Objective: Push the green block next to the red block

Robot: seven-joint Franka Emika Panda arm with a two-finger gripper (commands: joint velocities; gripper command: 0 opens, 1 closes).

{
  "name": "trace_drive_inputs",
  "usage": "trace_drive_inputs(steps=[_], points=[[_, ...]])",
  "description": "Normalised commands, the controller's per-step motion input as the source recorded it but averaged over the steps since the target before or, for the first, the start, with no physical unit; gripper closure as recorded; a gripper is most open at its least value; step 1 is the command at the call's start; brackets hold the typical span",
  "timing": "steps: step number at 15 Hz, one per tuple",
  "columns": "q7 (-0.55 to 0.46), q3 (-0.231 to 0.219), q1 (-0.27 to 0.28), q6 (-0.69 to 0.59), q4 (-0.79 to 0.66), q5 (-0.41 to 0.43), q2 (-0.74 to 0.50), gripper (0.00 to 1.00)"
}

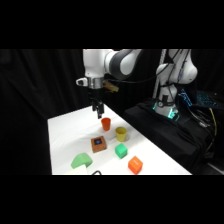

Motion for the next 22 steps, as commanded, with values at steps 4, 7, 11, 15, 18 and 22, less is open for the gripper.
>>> trace_drive_inputs(steps=[4, 7, 11, 15, 18, 22], points=[[0.00, 0.017, -0.025, 0.04, 0.03, -0.001, 0.07, 0.00], [-0.06, 0.031, -0.042, 0.17, 0.03, 0.068, 0.23, 0.00], [-0.13, 0.081, -0.040, 0.28, -0.04, 0.115, 0.22, 0.00], [-0.28, 0.148, -0.061, 0.29, -0.06, 0.158, 0.18, 0.00], [-0.32, 0.152, -0.089, 0.22, -0.06, 0.152, 0.17, 0.00], [-0.30, 0.149, -0.112, 0.21, -0.07, 0.152, 0.10, 0.00]])
